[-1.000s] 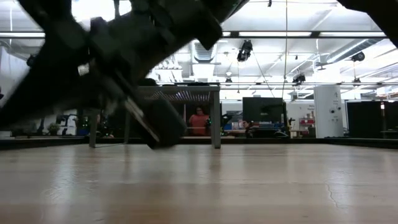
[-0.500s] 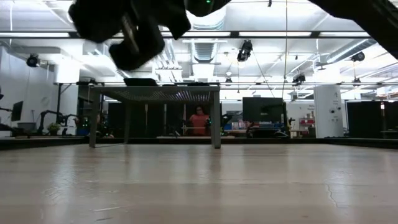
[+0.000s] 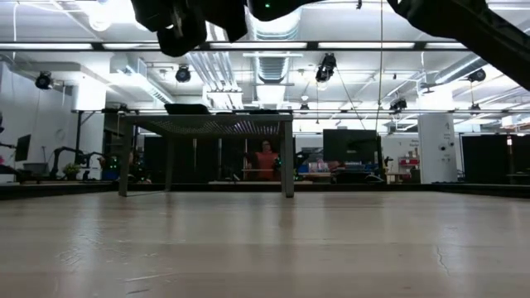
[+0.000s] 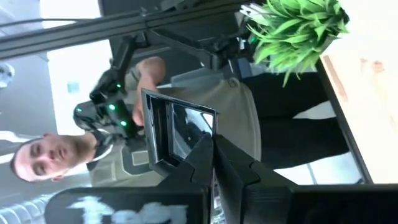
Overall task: Pick & Place Mini shaped plates
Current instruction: Stack the square plate on top of the other square plates on the shelf
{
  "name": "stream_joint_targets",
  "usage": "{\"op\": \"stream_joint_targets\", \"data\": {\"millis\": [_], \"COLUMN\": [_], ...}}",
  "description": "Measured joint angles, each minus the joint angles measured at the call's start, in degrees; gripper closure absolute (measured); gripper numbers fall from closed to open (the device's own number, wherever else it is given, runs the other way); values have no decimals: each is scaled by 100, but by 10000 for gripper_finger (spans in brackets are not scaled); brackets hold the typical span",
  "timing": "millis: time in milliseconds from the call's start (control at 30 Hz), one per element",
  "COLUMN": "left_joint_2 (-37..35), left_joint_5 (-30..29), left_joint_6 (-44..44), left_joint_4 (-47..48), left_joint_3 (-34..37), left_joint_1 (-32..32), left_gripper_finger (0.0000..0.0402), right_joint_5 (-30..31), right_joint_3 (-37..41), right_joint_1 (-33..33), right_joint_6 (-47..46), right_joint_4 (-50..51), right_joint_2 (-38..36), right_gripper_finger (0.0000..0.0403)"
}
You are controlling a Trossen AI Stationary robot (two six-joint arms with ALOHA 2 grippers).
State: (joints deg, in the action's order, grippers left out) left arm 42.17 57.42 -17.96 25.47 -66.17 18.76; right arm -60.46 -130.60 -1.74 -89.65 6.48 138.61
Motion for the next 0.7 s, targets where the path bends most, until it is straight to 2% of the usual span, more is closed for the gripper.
{"op": "stream_joint_targets", "data": {"millis": [267,400,567,633,700], "left_joint_2": [254,500,934,1084,1256], "left_joint_5": [-118,-767,-1141,-1607,-2315], "left_joint_6": [225,522,641,933,1167], "left_joint_4": [48,178,621,1137,1663], "left_joint_3": [0,0,-165,-327,-507], "left_joint_1": [-692,-1210,-1942,-2322,-2673], "left_gripper_finger": [298,298,298,298,298], "right_joint_5": [-138,-116,-112,-112,-115], "right_joint_3": [-341,-417,-418,-418,-418], "right_joint_1": [-71,-49,-39,-39,-41], "right_joint_6": [-363,-465,-569,-573,-531], "right_joint_4": [-206,-242,-235,-236,-226], "right_joint_2": [-2,-2,-11,-11,-11], "right_gripper_finger": [394,394,394,394,394]}}
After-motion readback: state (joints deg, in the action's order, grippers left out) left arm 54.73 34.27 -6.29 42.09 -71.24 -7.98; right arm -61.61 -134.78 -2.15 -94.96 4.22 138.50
